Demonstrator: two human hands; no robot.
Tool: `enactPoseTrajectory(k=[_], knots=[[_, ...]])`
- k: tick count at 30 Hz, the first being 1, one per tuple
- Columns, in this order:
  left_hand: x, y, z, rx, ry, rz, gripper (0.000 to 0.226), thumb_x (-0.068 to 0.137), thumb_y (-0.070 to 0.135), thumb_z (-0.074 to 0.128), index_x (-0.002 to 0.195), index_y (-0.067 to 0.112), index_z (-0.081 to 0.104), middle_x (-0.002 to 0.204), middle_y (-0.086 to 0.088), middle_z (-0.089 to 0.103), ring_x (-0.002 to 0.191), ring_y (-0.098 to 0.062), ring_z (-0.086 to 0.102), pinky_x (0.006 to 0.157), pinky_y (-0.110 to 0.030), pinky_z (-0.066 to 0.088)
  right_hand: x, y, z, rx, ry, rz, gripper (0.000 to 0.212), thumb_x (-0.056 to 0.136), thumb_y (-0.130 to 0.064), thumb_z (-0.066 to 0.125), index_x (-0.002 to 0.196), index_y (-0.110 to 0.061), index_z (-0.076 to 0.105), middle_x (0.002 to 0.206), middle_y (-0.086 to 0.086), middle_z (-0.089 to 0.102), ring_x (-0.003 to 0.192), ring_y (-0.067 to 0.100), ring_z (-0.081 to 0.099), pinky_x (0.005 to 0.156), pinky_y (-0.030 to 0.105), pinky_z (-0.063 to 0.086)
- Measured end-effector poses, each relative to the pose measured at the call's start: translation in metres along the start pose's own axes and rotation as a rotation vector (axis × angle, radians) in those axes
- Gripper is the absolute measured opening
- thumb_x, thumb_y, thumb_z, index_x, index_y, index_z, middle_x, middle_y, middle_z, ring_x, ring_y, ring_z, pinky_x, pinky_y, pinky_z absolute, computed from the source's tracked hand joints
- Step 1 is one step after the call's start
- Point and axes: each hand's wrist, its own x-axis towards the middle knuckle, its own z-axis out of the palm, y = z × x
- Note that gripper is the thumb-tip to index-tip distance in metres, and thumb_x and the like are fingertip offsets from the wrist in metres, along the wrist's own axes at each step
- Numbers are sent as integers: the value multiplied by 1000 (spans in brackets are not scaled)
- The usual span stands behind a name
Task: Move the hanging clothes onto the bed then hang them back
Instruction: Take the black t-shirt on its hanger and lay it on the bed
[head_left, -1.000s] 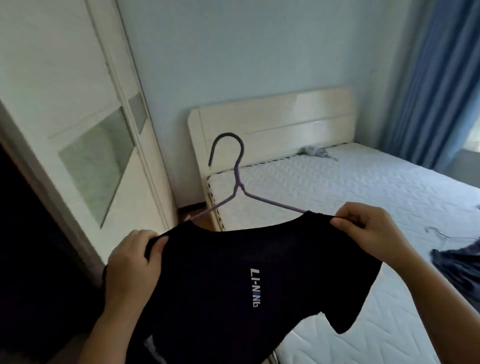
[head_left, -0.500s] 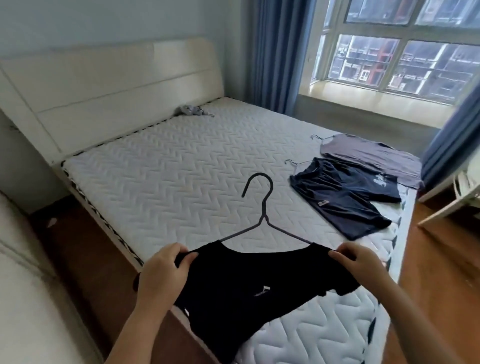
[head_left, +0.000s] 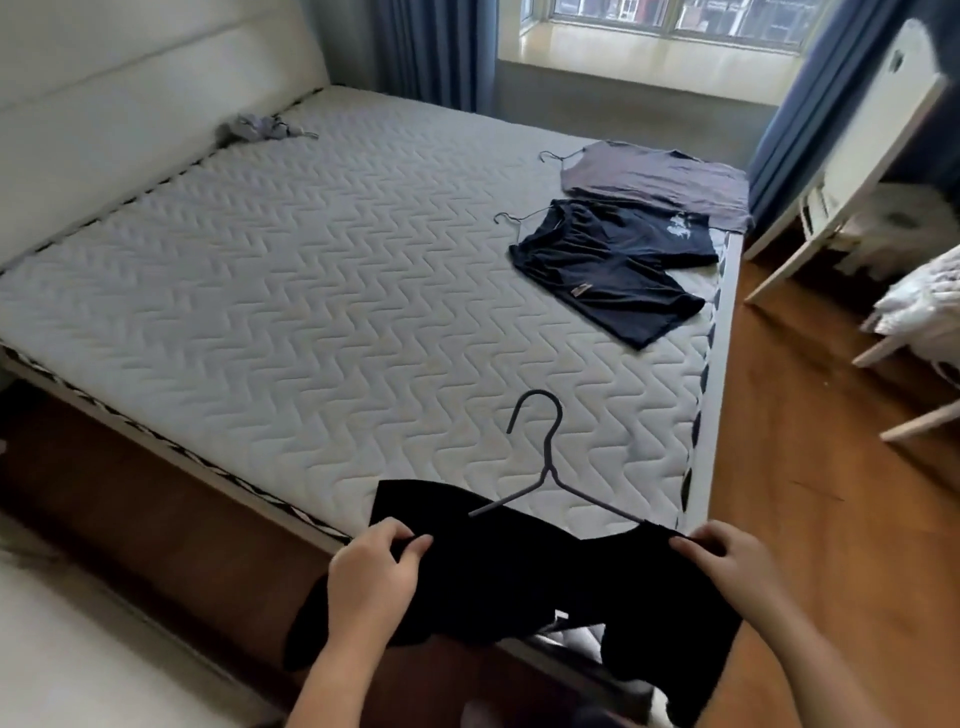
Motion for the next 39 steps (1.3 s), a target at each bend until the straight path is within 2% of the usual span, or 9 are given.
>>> enactPoseTrajectory(k=[5, 15, 20, 23, 26, 30, 34, 37, 39], knots=[[9, 16, 8, 23, -50, 25, 17, 82, 33, 64, 83, 16, 65, 78, -1, 68, 81, -25, 63, 67, -30, 38, -9, 20, -3, 47, 89, 51, 19, 77, -26, 72, 66, -12, 63, 68, 0, 64, 72, 21, 59, 69, 36, 44], [-2, 129, 80, -9, -263, 266, 12, 83, 31, 62, 76, 21, 62, 69, 11, 59, 75, -17, 57, 69, -31, 41, -39, 116, -95, 288, 278, 180, 17, 75, -17, 74, 66, -9, 63, 69, 5, 64, 68, 18, 56, 57, 15, 39], [-34, 201, 138, -1, -365, 361, 11, 83, 32, 62, 74, 27, 59, 71, 13, 60, 76, -14, 57, 68, -26, 39, -44, 191, -160, 340, 366, 235, 19, 73, -17, 76, 60, -17, 62, 64, -11, 65, 68, 16, 57, 57, 13, 39], [-61, 249, 180, 20, -441, 385, 12, 84, 34, 60, 75, 26, 61, 70, 13, 61, 73, -10, 57, 65, -24, 38, -46, 245, -204, 329, 400, 282, 14, 71, -19, 76, 69, -24, 63, 64, -1, 63, 69, 15, 57, 58, 17, 39], [-87, 302, 228, -1, -524, 398, 12, 84, 33, 61, 76, 23, 64, 72, 10, 65, 74, -10, 60, 64, -22, 41, -52, 296, -250, 335, 423, 356, 22, 72, -16, 76, 58, -17, 59, 65, 1, 61, 67, 15, 55, 57, 18, 39], [-112, 382, 293, 11, -623, 492, 14, 82, 34, 62, 76, 22, 64, 75, 7, 66, 77, -12, 60, 67, -24, 44, -72, 358, -309, 353, 469, 458, 17, 74, -14, 75, 71, -3, 63, 72, 11, 62, 68, 19, 51, 57, 24, 36], [-130, 452, 338, 40, -742, 626, 15, 82, 37, 62, 71, 29, 60, 72, 10, 63, 72, -7, 57, 65, -23, 46, -96, 401, -346, 334, 556, 546, 20, 75, -13, 74, 77, 3, 63, 69, 8, 58, 64, 14, 49, 53, 14, 35], [-136, 493, 357, 29, -788, 698, 24, 83, 35, 63, 64, 38, 49, 64, 15, 55, 65, -3, 54, 54, -11, 33, -98, 424, -367, 373, 638, 609, 16, 74, -18, 75, 72, -7, 64, 70, 5, 61, 72, 22, 54, 61, 25, 38], [-130, 517, 368, 9, -774, 733, 18, 83, 34, 63, 67, 33, 55, 64, 15, 56, 65, -4, 54, 54, -12, 33, -89, 432, -382, 376, 688, 629, 15, 73, -25, 75, 70, -17, 63, 75, 3, 65, 78, 23, 59, 65, 32, 41]])
